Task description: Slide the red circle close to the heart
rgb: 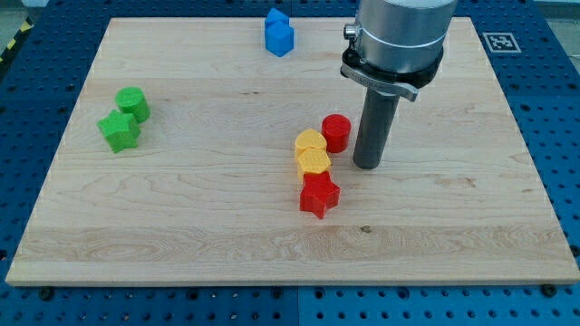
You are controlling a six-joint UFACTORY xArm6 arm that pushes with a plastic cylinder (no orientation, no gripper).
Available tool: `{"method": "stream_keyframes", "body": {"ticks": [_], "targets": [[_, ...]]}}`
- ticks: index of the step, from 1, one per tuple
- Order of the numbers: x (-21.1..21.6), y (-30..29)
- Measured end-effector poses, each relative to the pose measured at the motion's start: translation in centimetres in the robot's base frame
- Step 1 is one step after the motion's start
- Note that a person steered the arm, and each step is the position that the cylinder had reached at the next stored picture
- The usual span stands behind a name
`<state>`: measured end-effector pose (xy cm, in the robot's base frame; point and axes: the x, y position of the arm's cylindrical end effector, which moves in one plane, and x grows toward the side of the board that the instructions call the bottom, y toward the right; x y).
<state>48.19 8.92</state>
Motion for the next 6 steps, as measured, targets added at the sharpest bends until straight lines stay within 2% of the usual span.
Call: {"method": "stream_keyframes", "body": {"ticks": [2, 6], "targets": [[-2.9, -2.6], [-2.8, -2.8]]}}
